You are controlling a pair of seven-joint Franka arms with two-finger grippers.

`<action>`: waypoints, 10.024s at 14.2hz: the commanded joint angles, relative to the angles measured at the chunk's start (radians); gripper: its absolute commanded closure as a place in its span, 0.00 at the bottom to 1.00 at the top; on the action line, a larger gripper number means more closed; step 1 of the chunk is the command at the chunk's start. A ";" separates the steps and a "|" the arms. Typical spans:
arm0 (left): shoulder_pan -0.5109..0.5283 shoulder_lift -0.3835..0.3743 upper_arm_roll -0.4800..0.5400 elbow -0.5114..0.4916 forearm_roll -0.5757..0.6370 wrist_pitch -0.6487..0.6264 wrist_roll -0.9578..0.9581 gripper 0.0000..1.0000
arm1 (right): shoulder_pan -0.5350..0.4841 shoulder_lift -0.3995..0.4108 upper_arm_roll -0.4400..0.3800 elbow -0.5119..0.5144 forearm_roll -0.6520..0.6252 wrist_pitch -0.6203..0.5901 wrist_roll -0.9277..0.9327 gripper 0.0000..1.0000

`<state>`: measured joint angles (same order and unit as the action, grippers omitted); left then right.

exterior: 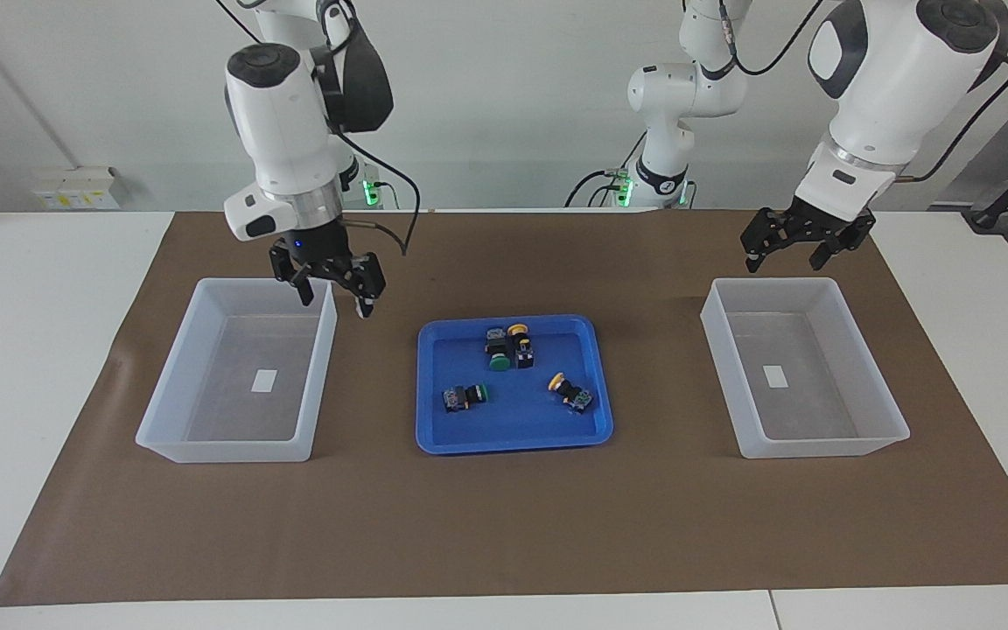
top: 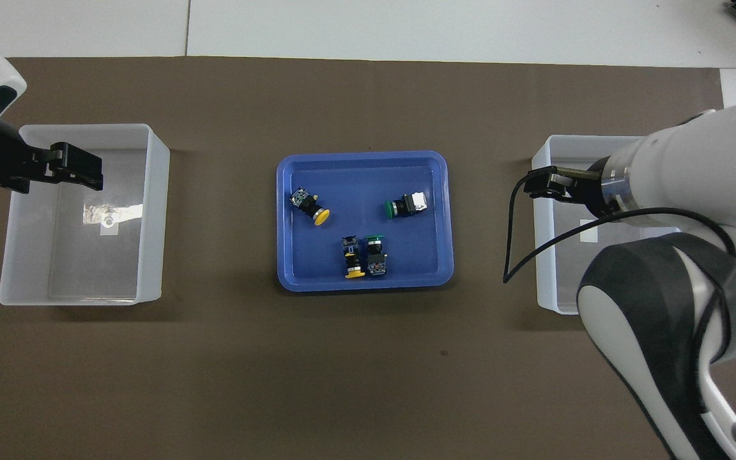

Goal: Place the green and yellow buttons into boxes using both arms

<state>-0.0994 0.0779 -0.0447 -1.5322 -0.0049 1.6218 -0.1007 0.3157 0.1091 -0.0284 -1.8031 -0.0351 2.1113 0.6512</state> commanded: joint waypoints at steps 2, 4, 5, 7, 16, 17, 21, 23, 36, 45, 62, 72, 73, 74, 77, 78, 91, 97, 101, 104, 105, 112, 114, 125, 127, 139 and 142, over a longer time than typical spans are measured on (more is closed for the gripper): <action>-0.109 -0.011 0.006 -0.069 -0.015 0.100 -0.219 0.00 | 0.077 0.167 0.002 0.076 -0.009 0.128 0.235 0.00; -0.193 0.052 0.006 -0.069 -0.017 0.173 -0.374 0.00 | 0.120 0.243 0.002 0.100 -0.009 0.206 0.393 0.00; -0.219 0.084 0.006 -0.069 -0.018 0.217 -0.446 0.00 | 0.124 0.259 0.005 0.099 -0.008 0.225 0.448 0.00; -0.267 0.135 0.005 -0.104 -0.021 0.355 -0.600 0.00 | 0.131 0.297 0.031 0.100 -0.008 0.236 0.549 0.00; -0.342 0.357 0.008 -0.144 -0.018 0.654 -1.144 0.00 | 0.123 0.394 0.035 0.085 0.150 0.302 0.578 0.00; -0.358 0.373 0.009 -0.154 -0.018 0.687 -1.198 0.00 | 0.121 0.400 0.035 0.085 0.150 0.303 0.576 0.00; -0.385 0.375 0.009 -0.236 -0.018 0.791 -1.333 0.00 | 0.115 0.409 0.035 0.062 0.152 0.323 0.568 0.17; -0.390 0.369 0.009 -0.295 -0.018 0.842 -1.347 0.00 | 0.117 0.411 0.035 0.056 0.152 0.323 0.562 0.96; -0.393 0.361 0.008 -0.322 -0.017 0.853 -1.346 0.75 | 0.024 0.152 0.033 0.064 0.152 0.017 0.261 1.00; -0.382 0.397 0.009 -0.123 -0.001 0.668 -1.338 1.00 | -0.389 0.003 0.025 0.019 0.129 -0.223 -0.663 1.00; 0.082 0.352 -0.004 0.202 -0.011 0.027 -0.194 1.00 | -0.419 0.098 0.033 -0.303 0.136 0.332 -0.717 0.00; 0.213 0.224 -0.006 -0.176 0.033 0.409 0.150 1.00 | -0.190 0.043 0.116 -0.133 0.170 0.196 -0.561 0.00; 0.211 0.218 -0.006 -0.210 0.033 0.434 0.167 1.00 | -0.160 0.046 0.116 -0.133 0.184 0.202 -0.544 0.00; 0.210 0.220 -0.007 -0.223 0.031 0.438 0.173 1.00 | -0.123 0.052 0.117 -0.133 0.193 0.206 -0.538 0.00; 0.193 0.223 -0.014 -0.270 0.029 0.458 0.191 1.00 | -0.032 0.090 0.117 -0.134 0.276 0.275 -0.484 0.00; 0.193 0.223 -0.015 -0.295 0.029 0.480 0.216 1.00 | -0.003 0.107 0.117 -0.134 0.284 0.314 -0.461 0.00; 0.193 0.235 -0.015 -0.430 0.026 0.675 0.279 0.60 | 0.160 0.268 0.114 -0.183 0.268 0.515 -0.468 0.03; 0.193 0.264 -0.018 -0.268 0.031 0.482 0.280 0.29 | 0.148 0.267 0.116 -0.191 0.268 0.513 -0.485 0.15; 0.193 0.298 -0.018 0.004 -0.048 0.180 0.268 0.31 | 0.118 0.218 0.114 -0.173 0.271 0.420 -0.485 0.15; 0.153 0.306 -0.015 0.102 -0.066 0.080 0.241 0.36 | 0.131 0.224 0.114 -0.186 0.271 0.427 -0.482 0.15; 0.141 0.306 -0.017 0.122 -0.067 0.055 0.180 0.41 | 0.134 0.227 0.116 -0.197 0.271 0.443 -0.482 0.15; 0.006 0.303 -0.020 0.145 -0.067 0.038 -0.088 0.43 | 0.157 0.247 0.116 -0.254 0.271 0.518 -0.492 1.00; -0.012 0.301 -0.020 0.142 -0.069 0.055 -0.123 0.43 | 0.148 0.239 0.114 -0.245 0.276 0.503 -0.479 1.00; -0.259 0.253 -0.020 -0.041 -0.098 0.306 -0.369 0.44 | -0.225 -0.020 0.102 -0.180 0.230 0.173 -0.539 1.00; -0.314 0.253 -0.020 -0.078 -0.098 0.357 -0.378 0.44 | -0.324 -0.020 0.102 -0.191 0.224 0.170 -0.686 1.00; -0.483 0.260 -0.018 -0.331 -0.095 0.627 -0.419 0.09 | -0.488 0.100 0.104 -0.283 0.225 0.317 -0.875 0.19; -0.499 0.267 -0.018 -0.384 -0.093 0.725 -0.431 0.09 | -0.485 0.080 0.104 -0.266 0.225 0.300 -0.871 0.00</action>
<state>-0.5698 0.3676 -0.0810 -1.8451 -0.0860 2.2676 -0.5164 -0.1600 0.2171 0.0646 -2.0684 0.2056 2.4114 -0.2224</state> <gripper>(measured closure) 0.088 0.189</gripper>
